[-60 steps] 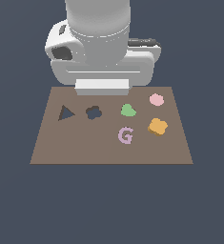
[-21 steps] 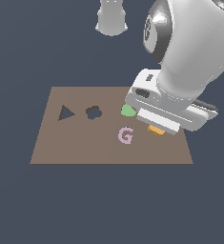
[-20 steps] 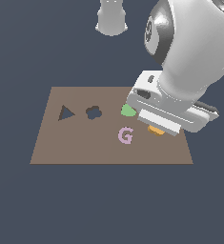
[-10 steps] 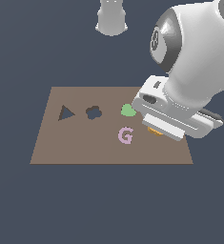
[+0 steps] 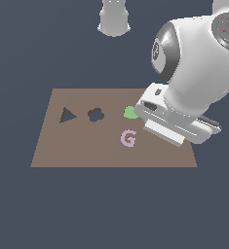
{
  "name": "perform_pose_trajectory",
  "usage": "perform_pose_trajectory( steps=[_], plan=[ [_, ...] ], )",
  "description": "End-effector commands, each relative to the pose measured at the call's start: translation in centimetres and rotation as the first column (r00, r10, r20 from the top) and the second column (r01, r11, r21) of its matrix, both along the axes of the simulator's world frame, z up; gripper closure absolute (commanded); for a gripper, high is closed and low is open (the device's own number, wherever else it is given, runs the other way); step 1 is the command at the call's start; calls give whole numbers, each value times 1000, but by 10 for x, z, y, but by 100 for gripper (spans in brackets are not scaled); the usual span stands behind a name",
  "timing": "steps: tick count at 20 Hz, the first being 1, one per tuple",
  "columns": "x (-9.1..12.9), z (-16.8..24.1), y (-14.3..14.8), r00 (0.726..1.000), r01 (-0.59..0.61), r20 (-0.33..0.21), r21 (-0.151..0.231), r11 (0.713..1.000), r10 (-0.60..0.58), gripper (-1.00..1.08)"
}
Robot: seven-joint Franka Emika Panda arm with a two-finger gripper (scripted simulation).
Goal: Insert a designated object into the corresponding slot on a board.
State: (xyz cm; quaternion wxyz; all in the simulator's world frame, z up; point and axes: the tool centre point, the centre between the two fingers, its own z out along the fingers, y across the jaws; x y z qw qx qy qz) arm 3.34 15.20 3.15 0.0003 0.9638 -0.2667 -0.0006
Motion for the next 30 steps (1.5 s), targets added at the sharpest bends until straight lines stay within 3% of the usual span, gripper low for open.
perform_pose_trajectory(
  steps=[1, 18, 25, 30],
  plan=[
    [0, -2, 0, 1000, 0, 1, 0, 1000, 0, 108],
    [-3, -1, 1, 1000, -28, 2, 1, 1000, 28, 108],
    [-15, 0, 0, 992, -130, 2, 1, 992, 130, 108],
    [-29, 0, -2, 970, -245, 2, 1, 970, 245, 108]
  ],
)
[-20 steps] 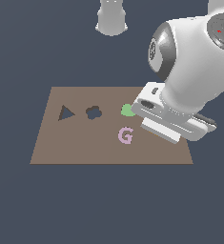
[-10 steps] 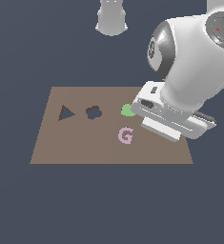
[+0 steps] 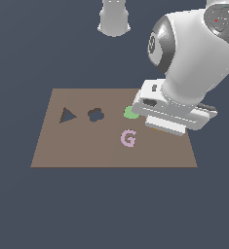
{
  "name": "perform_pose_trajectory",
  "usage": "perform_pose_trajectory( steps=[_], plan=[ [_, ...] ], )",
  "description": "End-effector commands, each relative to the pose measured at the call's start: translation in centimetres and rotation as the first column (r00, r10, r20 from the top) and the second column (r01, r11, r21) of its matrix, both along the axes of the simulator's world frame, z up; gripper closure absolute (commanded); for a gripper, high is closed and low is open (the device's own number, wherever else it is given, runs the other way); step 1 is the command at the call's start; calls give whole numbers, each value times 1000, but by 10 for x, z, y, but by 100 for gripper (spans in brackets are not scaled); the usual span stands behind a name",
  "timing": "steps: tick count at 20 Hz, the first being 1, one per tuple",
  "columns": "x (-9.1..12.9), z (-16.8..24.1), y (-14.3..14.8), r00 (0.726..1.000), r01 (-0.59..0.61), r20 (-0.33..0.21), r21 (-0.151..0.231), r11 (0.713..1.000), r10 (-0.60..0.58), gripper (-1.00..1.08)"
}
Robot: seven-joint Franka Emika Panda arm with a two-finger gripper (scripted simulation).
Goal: Insert a designated object into the corresponding slot on a board.
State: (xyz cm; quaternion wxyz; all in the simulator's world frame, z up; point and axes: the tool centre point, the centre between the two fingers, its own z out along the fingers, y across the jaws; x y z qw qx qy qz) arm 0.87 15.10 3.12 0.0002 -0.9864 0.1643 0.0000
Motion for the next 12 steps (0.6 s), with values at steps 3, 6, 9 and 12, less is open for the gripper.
perform_pose_trajectory(
  steps=[3, 6, 9, 12],
  plan=[
    [-14, 1, -3, 992, -125, 1, 0, 992, 125, 108],
    [-26, 1, -7, 975, -223, 1, 0, 975, 223, 108],
    [-38, 2, -13, 944, -329, 1, 0, 944, 329, 108],
    [-50, 2, -21, 899, -437, 1, 0, 899, 437, 108]
  ],
)
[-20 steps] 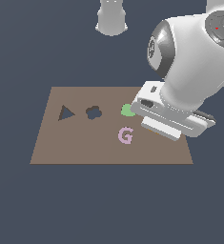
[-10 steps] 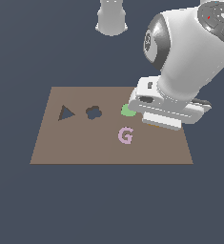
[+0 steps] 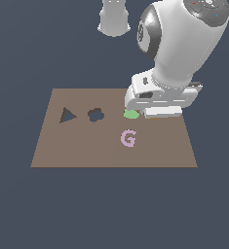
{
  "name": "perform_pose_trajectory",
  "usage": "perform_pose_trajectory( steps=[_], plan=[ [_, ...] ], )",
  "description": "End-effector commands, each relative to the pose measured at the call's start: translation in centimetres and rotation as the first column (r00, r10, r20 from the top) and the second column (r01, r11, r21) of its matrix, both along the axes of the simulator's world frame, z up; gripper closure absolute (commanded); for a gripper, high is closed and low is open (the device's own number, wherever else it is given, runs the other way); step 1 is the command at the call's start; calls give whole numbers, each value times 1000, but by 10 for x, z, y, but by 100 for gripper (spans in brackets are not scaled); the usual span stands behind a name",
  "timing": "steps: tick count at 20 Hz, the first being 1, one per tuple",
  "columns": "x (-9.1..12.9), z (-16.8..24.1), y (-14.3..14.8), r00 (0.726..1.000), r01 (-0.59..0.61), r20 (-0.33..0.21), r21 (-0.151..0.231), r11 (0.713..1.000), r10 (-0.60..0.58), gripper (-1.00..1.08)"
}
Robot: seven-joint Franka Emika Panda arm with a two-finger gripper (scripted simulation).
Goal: Insert a designated object into the corresponding slot on a board.
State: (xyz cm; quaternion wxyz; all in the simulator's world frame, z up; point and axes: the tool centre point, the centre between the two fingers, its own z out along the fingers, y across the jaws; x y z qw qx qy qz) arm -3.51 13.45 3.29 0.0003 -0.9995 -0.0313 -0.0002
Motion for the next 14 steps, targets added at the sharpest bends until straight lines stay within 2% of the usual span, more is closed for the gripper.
perform_pose_trajectory(
  steps=[1, 4, 7, 10, 14],
  plan=[
    [-10, 1, -7, 995, -98, 1, 0, 995, 98, 108],
    [-20, 1, -16, 977, -211, 1, 0, 977, 211, 108],
    [-29, 2, -26, 948, -319, 1, 0, 948, 319, 108],
    [-37, 2, -37, 908, -420, 1, -1, 908, 420, 108],
    [-45, 3, -52, 839, -543, 1, -1, 839, 543, 108]
  ],
)
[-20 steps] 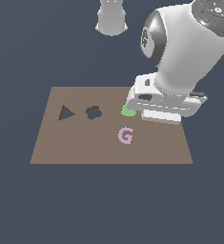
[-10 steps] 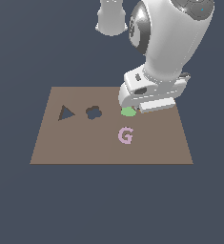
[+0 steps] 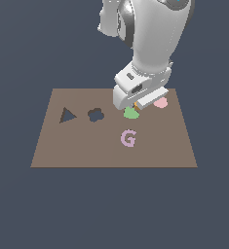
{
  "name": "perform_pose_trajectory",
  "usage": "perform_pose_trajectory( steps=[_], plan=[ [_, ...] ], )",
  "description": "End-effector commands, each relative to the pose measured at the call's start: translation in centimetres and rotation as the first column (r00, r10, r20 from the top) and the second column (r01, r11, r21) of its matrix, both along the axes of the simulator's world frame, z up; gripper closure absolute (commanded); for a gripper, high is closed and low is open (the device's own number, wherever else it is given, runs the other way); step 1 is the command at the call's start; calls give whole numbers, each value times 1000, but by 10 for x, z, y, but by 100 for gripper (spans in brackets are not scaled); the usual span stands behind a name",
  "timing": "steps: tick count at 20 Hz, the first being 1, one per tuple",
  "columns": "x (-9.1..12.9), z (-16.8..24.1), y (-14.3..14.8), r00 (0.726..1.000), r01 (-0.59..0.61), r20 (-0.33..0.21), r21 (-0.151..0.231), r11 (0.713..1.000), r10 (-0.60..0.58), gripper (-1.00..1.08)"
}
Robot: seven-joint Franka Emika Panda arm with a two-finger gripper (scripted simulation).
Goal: Insert a designated object into the corresponding slot on a board.
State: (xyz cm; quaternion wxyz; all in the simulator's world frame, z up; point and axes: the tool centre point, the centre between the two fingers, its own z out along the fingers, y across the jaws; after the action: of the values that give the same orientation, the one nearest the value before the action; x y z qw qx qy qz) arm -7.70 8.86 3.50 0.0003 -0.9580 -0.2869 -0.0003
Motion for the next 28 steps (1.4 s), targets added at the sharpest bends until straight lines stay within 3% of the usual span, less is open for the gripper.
perform_pose_trajectory(
  steps=[1, 7, 14, 21, 28],
  plan=[
    [-5, 1, -10, 996, -90, 1, 0, 996, 90, 108],
    [-11, 1, -34, 957, -289, 1, -1, 957, 289, 108],
    [-13, 2, -62, 866, -500, 1, -1, 866, 500, 108],
    [-7, 3, -90, 731, -682, 1, -2, 731, 682, 108],
    [5, 4, -117, 559, -829, 0, -2, 559, 829, 108]
  ],
)
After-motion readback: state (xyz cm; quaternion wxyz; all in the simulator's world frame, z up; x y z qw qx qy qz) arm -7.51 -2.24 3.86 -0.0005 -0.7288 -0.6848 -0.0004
